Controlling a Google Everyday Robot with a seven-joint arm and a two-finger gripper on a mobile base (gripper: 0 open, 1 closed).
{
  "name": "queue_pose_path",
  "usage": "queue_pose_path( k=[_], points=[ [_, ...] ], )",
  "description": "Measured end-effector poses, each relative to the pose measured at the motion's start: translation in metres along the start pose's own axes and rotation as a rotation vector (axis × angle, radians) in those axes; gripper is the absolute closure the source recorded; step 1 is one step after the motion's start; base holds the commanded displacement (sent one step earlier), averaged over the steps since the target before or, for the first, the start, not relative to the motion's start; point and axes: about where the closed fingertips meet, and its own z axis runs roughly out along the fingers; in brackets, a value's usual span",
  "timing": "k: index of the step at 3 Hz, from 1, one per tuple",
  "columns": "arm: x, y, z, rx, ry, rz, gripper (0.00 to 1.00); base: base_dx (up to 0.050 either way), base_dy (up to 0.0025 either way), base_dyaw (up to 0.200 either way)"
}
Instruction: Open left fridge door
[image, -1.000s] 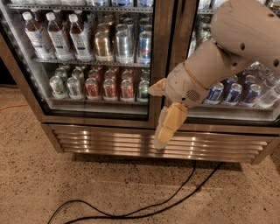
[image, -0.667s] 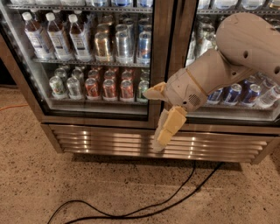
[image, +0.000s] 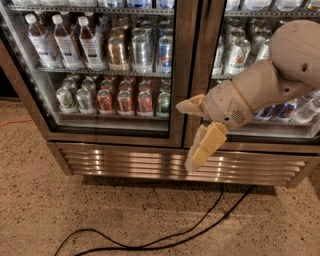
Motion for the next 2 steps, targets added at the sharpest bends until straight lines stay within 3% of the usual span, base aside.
queue_pose_path(
  k=[1,2],
  points=[
    [0.035,0.016,-0.046,0.105,-0.066,0.076,0.00,0.000,0.00000,0.000],
    [0.043,0.021,-0.056,0.130,-0.070,0.097,0.00,0.000,0.00000,0.000]
  ],
)
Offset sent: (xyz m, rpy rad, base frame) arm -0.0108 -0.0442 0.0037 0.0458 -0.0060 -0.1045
